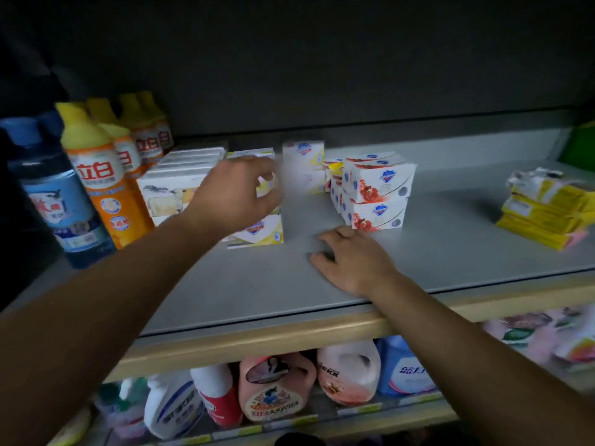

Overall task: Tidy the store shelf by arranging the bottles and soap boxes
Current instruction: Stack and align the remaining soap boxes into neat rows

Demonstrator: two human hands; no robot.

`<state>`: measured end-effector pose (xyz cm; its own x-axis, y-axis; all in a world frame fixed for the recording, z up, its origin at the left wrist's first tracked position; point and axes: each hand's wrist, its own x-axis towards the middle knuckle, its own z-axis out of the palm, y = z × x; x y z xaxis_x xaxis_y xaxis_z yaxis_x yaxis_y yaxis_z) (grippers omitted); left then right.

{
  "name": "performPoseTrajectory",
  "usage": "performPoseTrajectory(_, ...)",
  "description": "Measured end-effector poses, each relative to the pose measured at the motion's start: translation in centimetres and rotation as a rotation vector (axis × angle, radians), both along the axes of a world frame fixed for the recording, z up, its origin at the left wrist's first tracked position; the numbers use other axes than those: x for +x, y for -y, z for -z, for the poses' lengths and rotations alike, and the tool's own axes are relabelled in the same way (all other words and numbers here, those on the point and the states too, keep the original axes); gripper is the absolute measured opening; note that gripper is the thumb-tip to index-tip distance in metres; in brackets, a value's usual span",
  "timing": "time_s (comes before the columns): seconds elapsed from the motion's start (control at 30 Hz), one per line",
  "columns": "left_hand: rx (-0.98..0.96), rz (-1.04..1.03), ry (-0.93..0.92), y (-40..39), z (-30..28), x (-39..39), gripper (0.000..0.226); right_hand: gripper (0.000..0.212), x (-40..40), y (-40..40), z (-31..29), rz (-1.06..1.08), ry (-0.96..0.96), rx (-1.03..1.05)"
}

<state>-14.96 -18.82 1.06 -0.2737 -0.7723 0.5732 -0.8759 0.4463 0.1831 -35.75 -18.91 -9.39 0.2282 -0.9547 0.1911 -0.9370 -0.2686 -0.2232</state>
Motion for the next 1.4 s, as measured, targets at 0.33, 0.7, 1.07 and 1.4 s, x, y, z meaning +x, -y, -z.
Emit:
performPoseTrajectory(0.33,0.188,-0.052,0.287,13.4,-0.4,-8.2,0.050,0.054,0.2,-0.3,-0.1,-0.007,0.051,-0.013)
performPoseTrajectory(0.7,0.400,-0.213,0.407,21.0,1.7,-9.2,0.058,0.055,0.3,0.0,0.5,-0.011,0.080,-0.043)
performPoseTrajectory(1.07,0.193,-0.239,0.292,17.3,0.2,-9.5,0.045,0.057,0.3,0.0,0.1,-0.019,0.078,-0.014)
performPoseTrajectory(1.4,0.030,0.042,0.000,4.3,-3.7,-6.8,0.039,0.063,0.1,-0.5,-0.4,-0.005,0.139,-0.028)
